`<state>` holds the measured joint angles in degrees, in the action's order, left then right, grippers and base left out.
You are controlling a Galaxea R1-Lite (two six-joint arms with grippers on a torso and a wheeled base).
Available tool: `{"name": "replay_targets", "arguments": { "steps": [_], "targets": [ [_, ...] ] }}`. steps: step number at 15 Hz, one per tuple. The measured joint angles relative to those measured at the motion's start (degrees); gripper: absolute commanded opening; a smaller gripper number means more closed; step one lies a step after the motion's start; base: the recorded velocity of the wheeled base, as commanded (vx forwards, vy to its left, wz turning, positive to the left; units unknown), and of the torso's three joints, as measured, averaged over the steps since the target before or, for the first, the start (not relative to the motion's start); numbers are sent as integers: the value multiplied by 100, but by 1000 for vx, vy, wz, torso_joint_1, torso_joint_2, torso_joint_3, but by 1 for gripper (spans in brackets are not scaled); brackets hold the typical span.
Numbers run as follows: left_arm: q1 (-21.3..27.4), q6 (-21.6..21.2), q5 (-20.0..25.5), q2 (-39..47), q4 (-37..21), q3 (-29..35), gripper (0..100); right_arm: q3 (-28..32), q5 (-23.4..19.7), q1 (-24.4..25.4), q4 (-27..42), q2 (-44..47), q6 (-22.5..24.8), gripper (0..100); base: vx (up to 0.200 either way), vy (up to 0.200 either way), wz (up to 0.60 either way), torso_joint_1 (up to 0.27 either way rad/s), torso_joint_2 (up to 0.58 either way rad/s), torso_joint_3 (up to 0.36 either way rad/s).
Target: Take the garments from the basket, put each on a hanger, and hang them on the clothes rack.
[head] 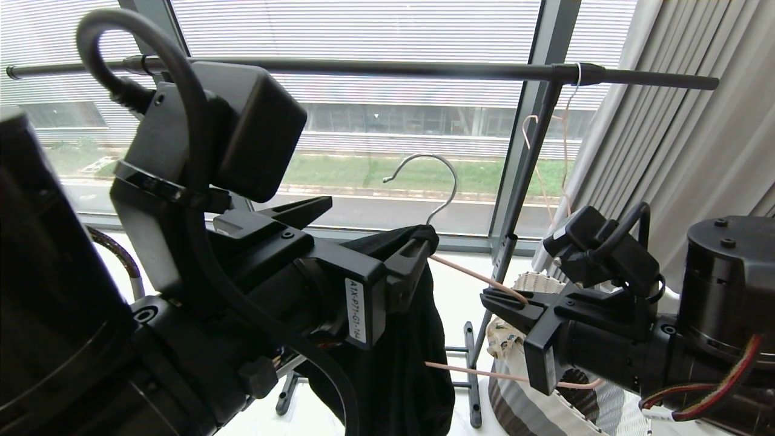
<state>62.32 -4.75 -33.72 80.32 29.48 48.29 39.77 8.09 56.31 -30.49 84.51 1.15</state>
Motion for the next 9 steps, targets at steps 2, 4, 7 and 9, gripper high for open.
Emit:
{"name": "replay_targets", "arguments": {
  "steps": [2, 4, 7, 9],
  "targets": [
    [-69, -39, -2, -1, 7, 0, 100, 0, 17, 0, 2, -5, 0, 0, 0, 0, 0, 0, 0, 0],
    [-144, -112, 0, -26, 11, 0, 100, 0, 151, -6, 2, -13, -2, 0, 0, 0, 0, 0, 0, 0],
    [-308, -413, 66, -191, 9, 5, 100, -9, 217, -66, 0, -22, 2, 0, 0, 0, 0, 0, 0, 0],
    [-334, -670, 406, -343, -44, -17, 100, 13, 219, -140, -9, -24, 11, 0, 0, 0, 0, 0, 0, 0]
  ]
}}
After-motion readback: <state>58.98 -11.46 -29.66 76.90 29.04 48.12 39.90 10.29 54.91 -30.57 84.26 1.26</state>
